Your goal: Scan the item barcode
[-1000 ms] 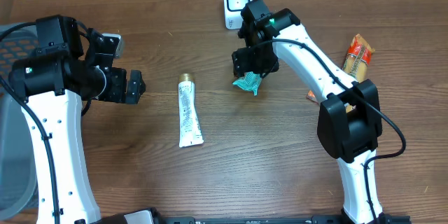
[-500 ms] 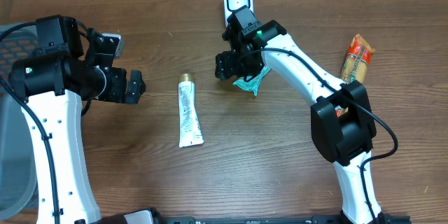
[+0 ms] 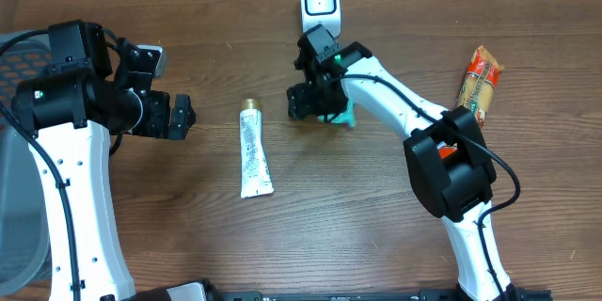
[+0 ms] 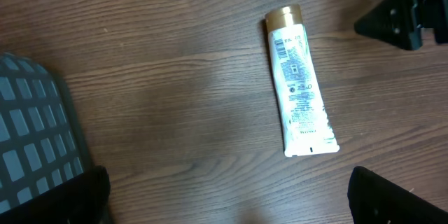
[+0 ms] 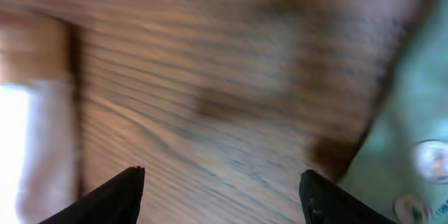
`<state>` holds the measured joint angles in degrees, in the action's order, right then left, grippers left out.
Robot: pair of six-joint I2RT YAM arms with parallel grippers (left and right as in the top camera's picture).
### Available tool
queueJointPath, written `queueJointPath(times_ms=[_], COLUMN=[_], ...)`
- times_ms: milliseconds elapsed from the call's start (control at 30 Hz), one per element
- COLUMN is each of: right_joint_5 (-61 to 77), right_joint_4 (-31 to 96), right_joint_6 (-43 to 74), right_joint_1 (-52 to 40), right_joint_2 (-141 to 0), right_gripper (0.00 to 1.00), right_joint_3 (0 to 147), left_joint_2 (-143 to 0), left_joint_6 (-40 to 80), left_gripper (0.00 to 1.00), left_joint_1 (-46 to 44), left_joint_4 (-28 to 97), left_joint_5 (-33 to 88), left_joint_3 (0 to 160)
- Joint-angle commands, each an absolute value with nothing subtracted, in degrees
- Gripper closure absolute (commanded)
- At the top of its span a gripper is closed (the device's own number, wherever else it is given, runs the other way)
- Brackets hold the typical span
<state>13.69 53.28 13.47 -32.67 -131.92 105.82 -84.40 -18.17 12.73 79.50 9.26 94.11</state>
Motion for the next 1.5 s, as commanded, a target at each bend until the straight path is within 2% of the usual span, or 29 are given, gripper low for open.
queueJointPath(times_ms=[0, 300, 533, 700, 867, 1000, 1100, 1133, 1167, 1267, 1333, 1400, 1467], right_joint_5=[8.75, 10.28, 12.25, 23.97, 30.63, 33.65, 35.92, 35.90, 35.64, 34.13, 33.21, 33.10, 33.08], right_joint_4=[54.72, 66.83, 64.14, 60.49, 57.93, 58.13, 57.28, 56.86, 56.60, 53.95, 51.86, 50.28, 49.76], right_joint_6=[12.10, 7.01, 8.47, 3.07, 2.07, 1.85, 1.93, 2.39, 3.31, 7.62, 10.24, 10.90, 11.16], right_joint_1=[-32.60, -30.46, -23.07, -15.90, -13.19, -13.26, -14.09, -14.52, -14.92, -15.79, -15.92, -15.92, -15.92], right_joint_2=[-132.57, -128.22, -121.36, -124.79, -129.43, -132.35, -132.79, -132.79, -132.79, -132.88, -132.88, -132.88, -132.88], right_gripper=[0.26, 0.23, 0.15, 0.16, 0.21, 0.30, 0.45, 0.55, 0.60, 0.64, 0.75, 0.92, 0.96], right_joint_3=[104.49, 106.98, 106.96, 105.69, 104.95, 104.88, 103.39, 102.74, 102.28, 99.50, 97.49, 96.01, 95.59], left_joint_2=[-83.90, -83.90, -83.90, -83.90, -83.90, -83.90, -83.90, -83.90, -83.90, -83.90, -83.90, -83.90, -83.90], left_joint_6=[-18.20, -18.20, -18.20, -18.20, -18.20, -18.20, -18.20, -18.20, -18.20, -18.20, -18.20, -18.20, -18.20], left_gripper=[0.00, 0.00, 0.00, 0.01, 0.00, 0.00, 0.00, 0.00, 0.00, 0.00, 0.00, 0.00, 0.00], left_joint_1=[12.69, 12.69, 12.67, 12.69, 12.69, 12.67, 12.67, 12.67, 12.67, 12.67, 12.67, 12.67, 12.67], left_joint_4=[79.44, 79.44, 79.44, 79.44, 79.42, 79.44, 79.42, 79.44, 79.44, 79.44, 79.44, 79.44, 79.44], left_joint_5=[9.93, 9.93, 9.93, 9.93, 9.93, 9.93, 9.93, 9.93, 9.93, 9.93, 9.93, 9.93, 9.93], left_joint_3=[94.54, 94.54, 94.54, 94.54, 94.54, 94.54, 94.54, 94.54, 94.54, 94.54, 94.54, 94.54, 94.54])
